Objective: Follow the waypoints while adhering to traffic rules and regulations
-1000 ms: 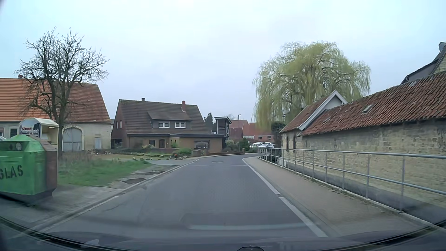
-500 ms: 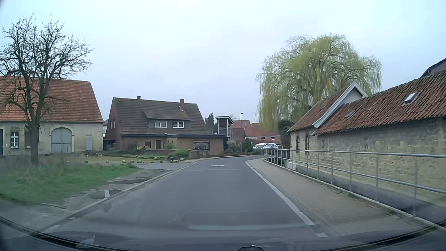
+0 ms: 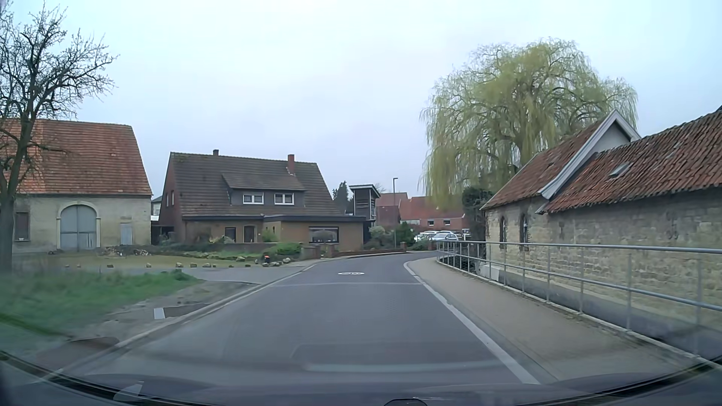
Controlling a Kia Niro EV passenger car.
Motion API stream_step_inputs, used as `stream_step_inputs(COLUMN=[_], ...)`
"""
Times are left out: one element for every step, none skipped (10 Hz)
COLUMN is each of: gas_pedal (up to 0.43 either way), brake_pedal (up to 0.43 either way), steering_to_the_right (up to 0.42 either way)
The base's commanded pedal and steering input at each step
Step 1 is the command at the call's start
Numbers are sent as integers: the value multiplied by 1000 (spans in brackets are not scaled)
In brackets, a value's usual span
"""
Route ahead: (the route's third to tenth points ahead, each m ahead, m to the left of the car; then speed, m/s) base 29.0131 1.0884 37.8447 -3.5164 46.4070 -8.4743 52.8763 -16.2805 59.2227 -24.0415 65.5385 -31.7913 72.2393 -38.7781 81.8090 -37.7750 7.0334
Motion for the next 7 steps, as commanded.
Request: stream_step_inputs(gas_pedal=[220,220,220,220,220,220,220], brake_pedal=[0,0,0,0,0,0,0], steering_to_the_right=[-7,-7,-7,-7,-8,-8,-8])
